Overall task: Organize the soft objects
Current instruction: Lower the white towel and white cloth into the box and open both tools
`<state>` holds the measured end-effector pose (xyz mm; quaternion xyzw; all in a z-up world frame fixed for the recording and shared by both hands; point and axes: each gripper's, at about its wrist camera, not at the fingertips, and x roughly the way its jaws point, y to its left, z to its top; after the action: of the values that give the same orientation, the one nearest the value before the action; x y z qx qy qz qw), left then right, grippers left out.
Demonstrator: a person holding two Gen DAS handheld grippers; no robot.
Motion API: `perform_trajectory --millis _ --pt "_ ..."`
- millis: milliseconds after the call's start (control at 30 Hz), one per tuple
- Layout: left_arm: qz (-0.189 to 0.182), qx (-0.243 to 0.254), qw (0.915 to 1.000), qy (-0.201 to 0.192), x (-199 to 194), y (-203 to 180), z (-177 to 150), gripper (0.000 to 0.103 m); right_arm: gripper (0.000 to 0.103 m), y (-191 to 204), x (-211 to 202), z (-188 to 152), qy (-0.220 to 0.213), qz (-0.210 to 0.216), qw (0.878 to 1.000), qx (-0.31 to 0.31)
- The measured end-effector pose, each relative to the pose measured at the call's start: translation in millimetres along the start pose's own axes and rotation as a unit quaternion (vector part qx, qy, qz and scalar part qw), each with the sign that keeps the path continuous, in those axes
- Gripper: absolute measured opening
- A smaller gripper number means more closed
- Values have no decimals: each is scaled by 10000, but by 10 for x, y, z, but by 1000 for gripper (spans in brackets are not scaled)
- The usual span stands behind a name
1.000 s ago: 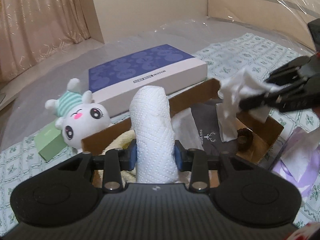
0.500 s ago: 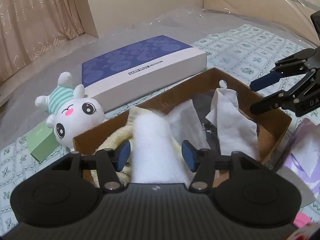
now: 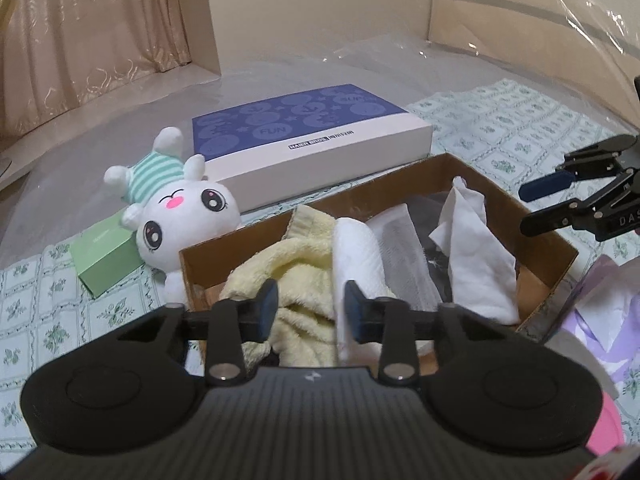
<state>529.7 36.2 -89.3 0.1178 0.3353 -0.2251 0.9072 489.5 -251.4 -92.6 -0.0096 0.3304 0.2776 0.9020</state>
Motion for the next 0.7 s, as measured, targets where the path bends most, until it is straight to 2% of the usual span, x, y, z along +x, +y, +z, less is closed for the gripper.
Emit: perform_trajectory --millis 133,167,233,300,333,433,500,600,700 --pt "-375 -235 9990 -94 -53 48 -28 21 51 15 -47 -27 -41 38 10000 34" --pt "-445 -240 9987 -76 -40 41 -33 16 51 17 -57 -33 -51 35 10000 40" --pt "-523 -143 9985 82 28 4 -51 7 51 18 -70 -46 -69 12 10000 32" --pt "-563 -41 9981 238 105 -33 -83 4 49 -3 -69 -55 -55 -77 9999 58" --pt "-564 -3 9979 313 150 -50 -96 2 44 -24 -60 -57 -21 -139 9998 101" --pt "-554 80 9972 499 281 -105 -140 1 29 -98 -21 -57 111 -353 9990 244" --pt "-471 102 9972 571 345 -121 -164 1 28 -156 -2 -52 138 -428 9982 400" --pt "-389 11 9972 635 381 -95 -181 1 28 -216 -33 -57 52 -282 9980 562" --pt "-383 -127 9976 557 283 -54 -189 6 28 -211 -91 -56 8 -205 9980 593"
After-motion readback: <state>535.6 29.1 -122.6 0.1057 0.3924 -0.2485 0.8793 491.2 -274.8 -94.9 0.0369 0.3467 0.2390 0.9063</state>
